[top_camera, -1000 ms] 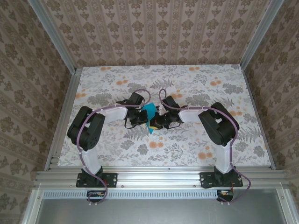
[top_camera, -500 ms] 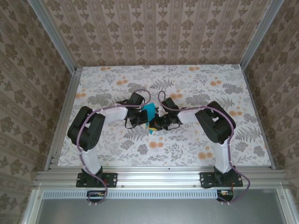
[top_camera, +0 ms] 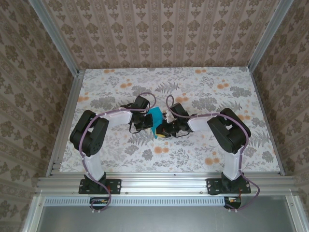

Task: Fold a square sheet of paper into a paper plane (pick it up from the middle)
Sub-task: Third fold the triangle at the center of the table.

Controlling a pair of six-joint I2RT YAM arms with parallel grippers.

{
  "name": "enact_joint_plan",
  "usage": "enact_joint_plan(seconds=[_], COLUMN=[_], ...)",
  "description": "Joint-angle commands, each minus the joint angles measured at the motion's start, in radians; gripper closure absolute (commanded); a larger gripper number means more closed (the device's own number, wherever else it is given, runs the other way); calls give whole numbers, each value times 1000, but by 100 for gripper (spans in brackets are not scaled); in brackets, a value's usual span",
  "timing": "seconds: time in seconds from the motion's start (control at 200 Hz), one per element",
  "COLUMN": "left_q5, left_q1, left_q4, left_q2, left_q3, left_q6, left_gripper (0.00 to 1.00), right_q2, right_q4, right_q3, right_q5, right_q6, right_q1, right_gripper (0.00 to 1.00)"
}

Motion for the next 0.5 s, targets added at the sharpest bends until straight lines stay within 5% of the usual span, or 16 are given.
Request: enact_joint_plan(seconds=[0.0, 0.495], left_q5=[-85, -80], left_q1=[-2, -8], left_q4=[-124, -121], left_q2=[77, 85], left_q3=[-45, -43], left_q6=[-11, -15], left_gripper=[100, 100], right_q2=[-17, 18], right_q4=[-14, -23], right_q3=[-27, -13], right_q5=[14, 25], right_q6=[-22, -35], right_q1=[10, 21], right_gripper=[87, 84])
